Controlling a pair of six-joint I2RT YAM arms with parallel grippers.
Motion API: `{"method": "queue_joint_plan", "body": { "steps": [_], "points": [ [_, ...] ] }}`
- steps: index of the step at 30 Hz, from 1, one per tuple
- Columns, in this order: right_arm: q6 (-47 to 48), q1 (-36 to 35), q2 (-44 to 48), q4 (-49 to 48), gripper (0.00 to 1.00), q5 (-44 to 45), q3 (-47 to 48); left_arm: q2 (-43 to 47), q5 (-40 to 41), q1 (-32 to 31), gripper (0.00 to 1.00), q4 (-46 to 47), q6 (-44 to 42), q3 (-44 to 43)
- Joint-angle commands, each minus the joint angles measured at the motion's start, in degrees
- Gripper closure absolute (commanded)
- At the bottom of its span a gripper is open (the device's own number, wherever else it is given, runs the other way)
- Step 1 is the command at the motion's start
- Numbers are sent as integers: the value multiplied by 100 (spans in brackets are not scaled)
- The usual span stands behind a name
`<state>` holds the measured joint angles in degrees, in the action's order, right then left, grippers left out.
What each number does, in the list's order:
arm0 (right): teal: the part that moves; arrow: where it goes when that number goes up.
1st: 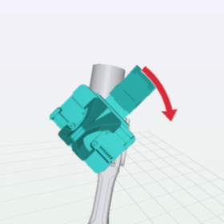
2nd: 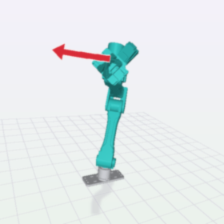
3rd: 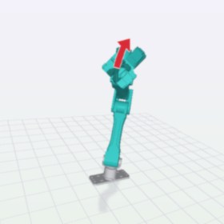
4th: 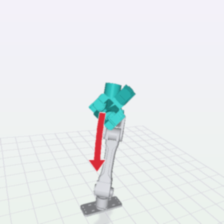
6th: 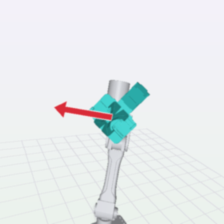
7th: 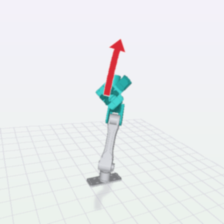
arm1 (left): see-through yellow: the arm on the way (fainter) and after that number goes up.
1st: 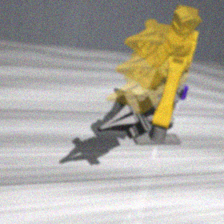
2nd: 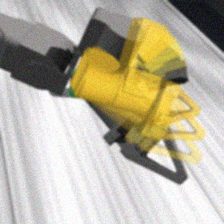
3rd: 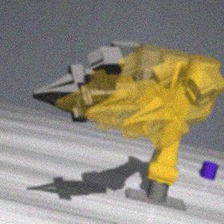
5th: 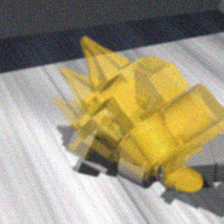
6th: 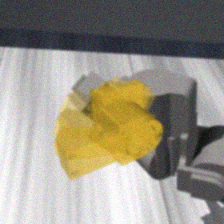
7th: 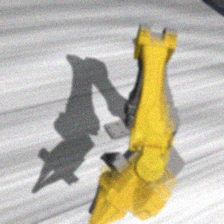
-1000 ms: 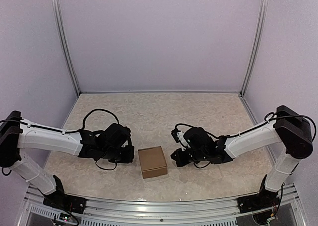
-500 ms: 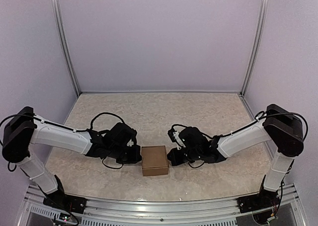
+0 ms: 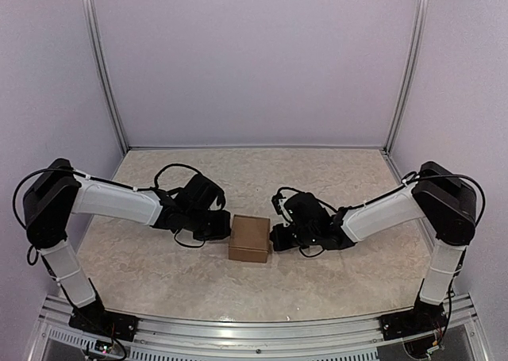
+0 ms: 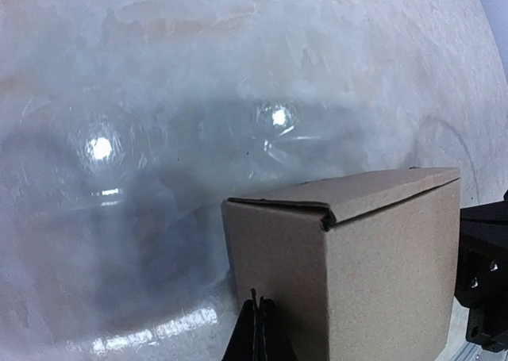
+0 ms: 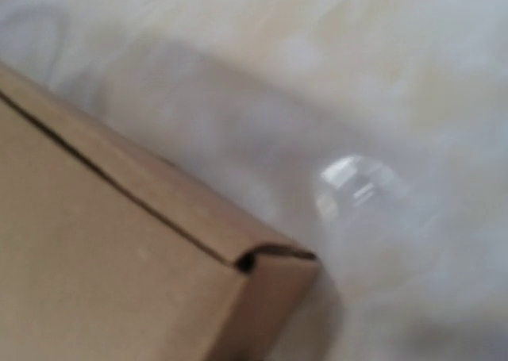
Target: Fold the paper box
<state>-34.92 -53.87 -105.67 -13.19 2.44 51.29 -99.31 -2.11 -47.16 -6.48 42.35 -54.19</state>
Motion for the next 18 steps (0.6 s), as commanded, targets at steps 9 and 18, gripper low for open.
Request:
{"method": "queue_joint_plan", "body": {
  "steps": [9,18],
  "points": [
    [506,561,-362,46,98,-15,586,-595,160,480,100,-305,-710,-827],
    [849,766,78,340,80,389,380,-312,973,611,95,-1092,-1156,-1026]
  ]
}}
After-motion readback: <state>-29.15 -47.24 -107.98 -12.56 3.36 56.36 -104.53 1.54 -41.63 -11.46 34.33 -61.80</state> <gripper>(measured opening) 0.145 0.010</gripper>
